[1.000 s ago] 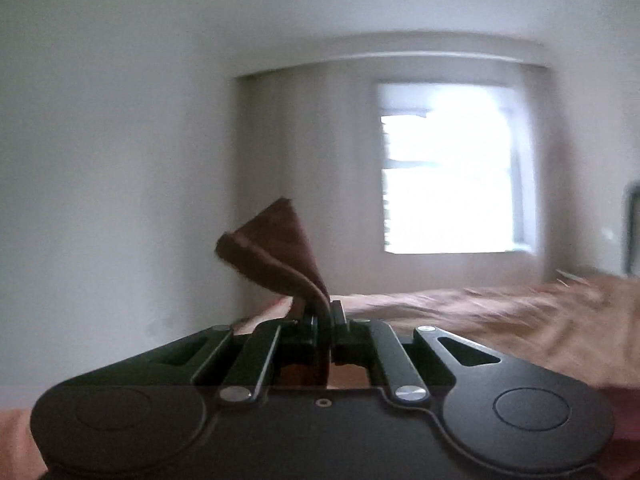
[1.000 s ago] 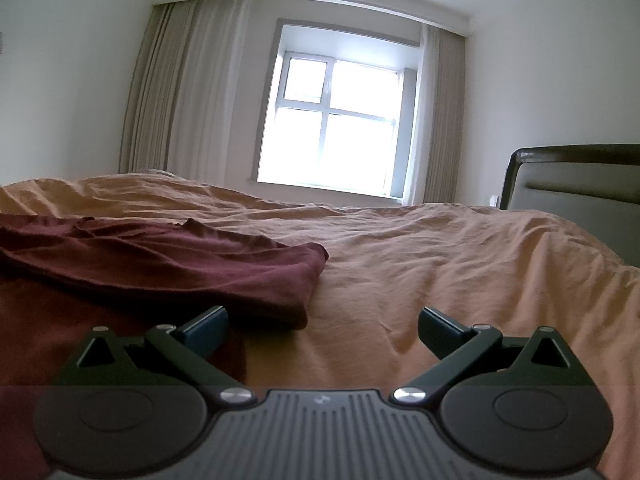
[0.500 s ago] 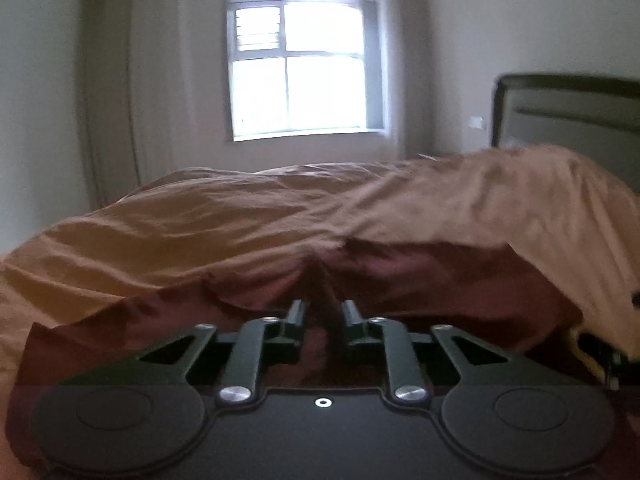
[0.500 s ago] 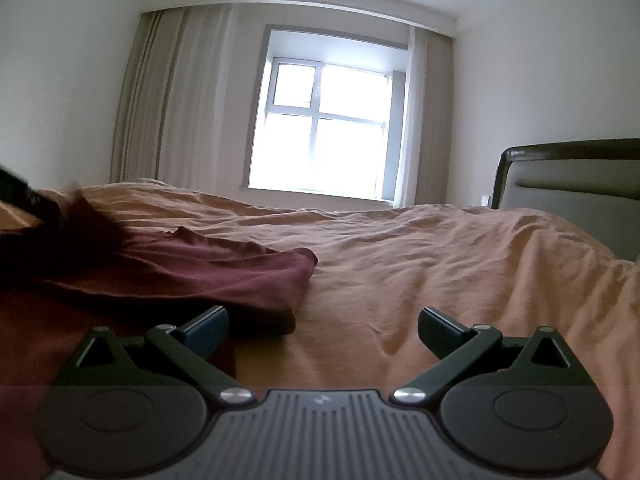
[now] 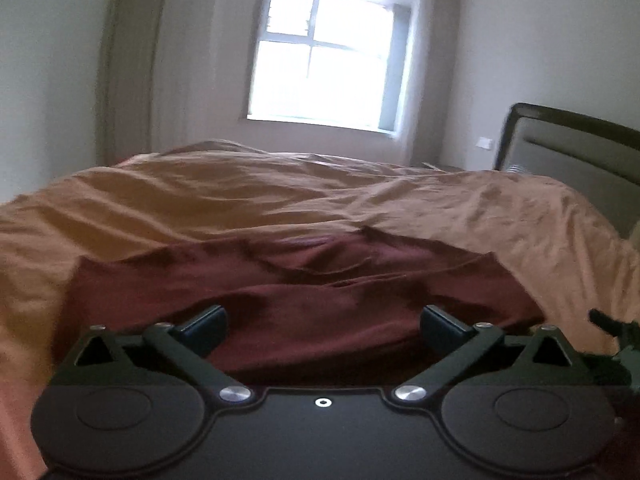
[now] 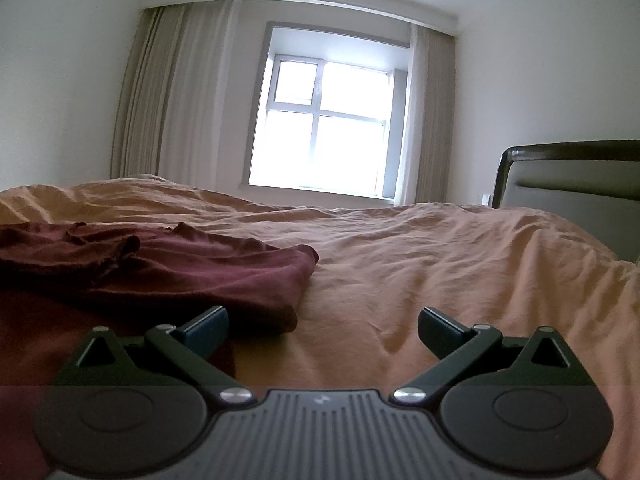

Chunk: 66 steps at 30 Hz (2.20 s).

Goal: Fold small clothes

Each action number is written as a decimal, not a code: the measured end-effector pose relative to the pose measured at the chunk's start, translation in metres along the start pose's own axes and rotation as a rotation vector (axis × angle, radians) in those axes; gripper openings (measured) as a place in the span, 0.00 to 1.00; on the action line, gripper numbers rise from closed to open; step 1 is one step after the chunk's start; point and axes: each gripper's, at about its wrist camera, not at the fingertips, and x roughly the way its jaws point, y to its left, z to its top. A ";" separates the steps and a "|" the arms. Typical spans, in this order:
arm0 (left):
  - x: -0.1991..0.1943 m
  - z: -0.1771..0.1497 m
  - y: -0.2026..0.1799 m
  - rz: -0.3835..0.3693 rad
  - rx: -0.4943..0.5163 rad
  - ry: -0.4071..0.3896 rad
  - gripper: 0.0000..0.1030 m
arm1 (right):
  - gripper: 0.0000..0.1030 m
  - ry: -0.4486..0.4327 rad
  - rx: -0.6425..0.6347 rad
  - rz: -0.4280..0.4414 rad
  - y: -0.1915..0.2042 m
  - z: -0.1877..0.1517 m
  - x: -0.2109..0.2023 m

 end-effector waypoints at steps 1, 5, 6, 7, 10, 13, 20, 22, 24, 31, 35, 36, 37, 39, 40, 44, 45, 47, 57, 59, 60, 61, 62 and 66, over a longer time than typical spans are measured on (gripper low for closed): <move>-0.006 -0.003 0.006 0.022 0.003 -0.003 0.99 | 1.00 0.000 -0.002 0.000 0.000 0.000 0.000; -0.027 -0.017 0.032 0.166 0.050 0.004 0.99 | 1.00 0.000 -0.011 0.003 0.002 0.001 0.000; -0.030 -0.020 0.038 0.202 0.063 0.010 0.99 | 1.00 0.007 -0.018 0.006 0.003 0.003 0.000; -0.034 -0.025 0.047 0.243 0.080 0.021 0.99 | 1.00 0.011 -0.026 0.012 0.004 0.007 -0.001; -0.039 -0.037 0.074 0.357 0.115 0.080 0.99 | 1.00 0.006 -0.035 0.094 0.007 0.025 -0.007; -0.036 -0.042 0.100 0.437 0.100 0.112 0.99 | 1.00 0.036 0.025 0.252 0.014 0.046 -0.005; -0.012 -0.037 0.128 0.383 0.077 0.147 0.76 | 0.71 0.193 0.086 0.466 0.057 0.070 0.040; -0.009 -0.034 0.129 0.368 0.090 0.136 0.69 | 0.64 0.231 0.091 0.483 0.071 0.071 0.052; -0.005 -0.032 0.126 0.357 0.107 0.124 0.60 | 0.59 0.264 0.131 0.510 0.079 0.070 0.064; -0.006 -0.027 0.118 0.345 0.136 0.086 0.07 | 0.12 0.293 0.147 0.441 0.096 0.062 0.077; -0.020 -0.024 0.110 0.403 0.190 0.026 0.06 | 0.10 0.224 0.142 0.398 0.089 0.063 0.063; -0.019 -0.024 0.112 0.399 0.171 0.044 0.06 | 0.10 0.232 0.143 0.398 0.089 0.061 0.064; -0.015 -0.026 0.113 0.402 0.159 0.072 0.06 | 0.10 0.245 0.138 0.394 0.090 0.060 0.067; -0.008 -0.030 0.114 0.407 0.143 0.117 0.06 | 0.10 0.268 0.133 0.385 0.092 0.057 0.071; -0.007 -0.032 0.114 0.408 0.139 0.126 0.06 | 0.10 0.271 0.133 0.382 0.092 0.055 0.072; -0.010 -0.033 0.118 0.368 0.111 0.137 0.09 | 0.12 0.271 0.120 0.374 0.093 0.055 0.071; -0.012 -0.032 0.120 0.342 0.089 0.163 0.11 | 0.13 0.270 0.122 0.375 0.092 0.056 0.070; -0.017 -0.033 0.123 0.315 0.046 0.195 0.16 | 0.17 0.264 0.133 0.376 0.088 0.059 0.063; -0.082 -0.043 0.095 0.252 -0.057 0.168 0.83 | 0.70 0.253 0.109 0.368 0.037 0.063 -0.009; -0.096 -0.048 0.087 0.218 -0.083 0.169 0.87 | 0.74 0.251 0.086 0.364 0.025 0.060 -0.029; -0.104 -0.052 0.082 0.208 -0.094 0.171 0.90 | 0.80 0.248 0.076 0.363 0.019 0.058 -0.040; -0.111 -0.055 0.078 0.203 -0.101 0.175 0.95 | 0.83 0.247 0.069 0.363 0.014 0.057 -0.049; -0.119 -0.059 0.073 0.202 -0.103 0.177 0.97 | 0.88 0.246 0.061 0.365 0.008 0.055 -0.059; -0.145 -0.075 0.055 0.208 -0.077 0.190 0.99 | 0.98 0.237 0.007 0.361 -0.008 0.047 -0.099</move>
